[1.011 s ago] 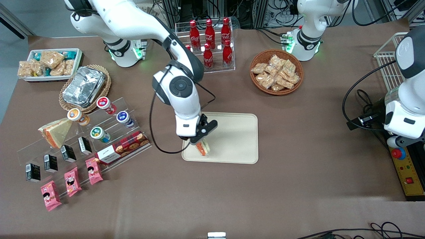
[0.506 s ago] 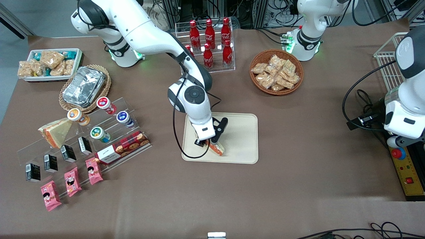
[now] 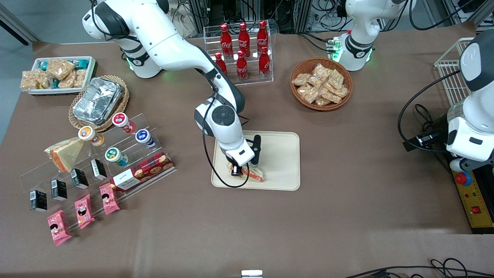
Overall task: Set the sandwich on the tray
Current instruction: 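Lower the sandwich onto the cream tray and open the right gripper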
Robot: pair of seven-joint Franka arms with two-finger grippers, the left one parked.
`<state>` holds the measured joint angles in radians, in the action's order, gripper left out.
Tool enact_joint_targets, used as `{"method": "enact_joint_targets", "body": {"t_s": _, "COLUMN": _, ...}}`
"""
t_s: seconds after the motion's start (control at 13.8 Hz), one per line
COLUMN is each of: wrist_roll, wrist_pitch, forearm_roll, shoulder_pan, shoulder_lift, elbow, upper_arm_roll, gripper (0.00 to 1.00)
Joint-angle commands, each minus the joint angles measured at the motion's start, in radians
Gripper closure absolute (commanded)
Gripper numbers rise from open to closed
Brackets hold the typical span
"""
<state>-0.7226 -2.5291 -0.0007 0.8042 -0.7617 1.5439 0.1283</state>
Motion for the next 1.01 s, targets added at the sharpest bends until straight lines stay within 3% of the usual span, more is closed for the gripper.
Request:
{"method": "enact_joint_targets", "body": {"t_s": 0.0, "wrist_roll": -0.014, "wrist_pitch": -0.020, "forearm_roll": -0.015, "shoulder_pan": 0.004, "shoulder_lift": -0.056, "elbow": -0.077, "upper_arm_roll": -0.001, "gripper": 0.61}}
{"method": "enact_joint_targets", "body": {"t_s": 0.22, "wrist_roll": -0.021, "wrist_pitch": -0.020, "forearm_roll": -0.018, "shoulder_pan": 0.004, "shoulder_lift": -0.094, "elbow": -0.120, "upper_arm_roll": 0.001, "gripper": 0.61}}
{"method": "enact_joint_targets", "body": {"t_s": 0.36, "wrist_roll": -0.003, "wrist_pitch": -0.022, "forearm_roll": -0.012, "shoulder_pan": 0.006, "shoulder_lift": -0.110, "elbow": -0.131, "upper_arm_roll": -0.001, "gripper": 0.47}}
{"method": "enact_joint_targets", "body": {"t_s": 0.43, "wrist_roll": 0.002, "wrist_pitch": -0.022, "forearm_roll": -0.007, "shoulder_pan": 0.003, "shoulder_lift": -0.111, "elbow": -0.131, "upper_arm_roll": 0.001, "gripper": 0.12}}
{"method": "enact_joint_targets", "body": {"t_s": 0.51, "wrist_roll": 0.008, "wrist_pitch": -0.022, "forearm_roll": -0.002, "shoulder_pan": -0.003, "shoulder_lift": -0.110, "elbow": -0.130, "upper_arm_roll": -0.001, "gripper": 0.01}}
{"method": "enact_joint_targets", "body": {"t_s": 0.65, "wrist_roll": 0.023, "wrist_pitch": -0.014, "forearm_roll": 0.004, "shoulder_pan": -0.005, "shoulder_lift": -0.097, "elbow": -0.130, "upper_arm_roll": -0.004, "gripper": 0.01}}
{"method": "enact_joint_targets", "body": {"t_s": 0.94, "wrist_roll": 0.022, "wrist_pitch": 0.033, "forearm_roll": 0.109, "shoulder_pan": -0.005, "shoulder_lift": -0.022, "elbow": -0.111, "upper_arm_roll": -0.006, "gripper": 0.01}}
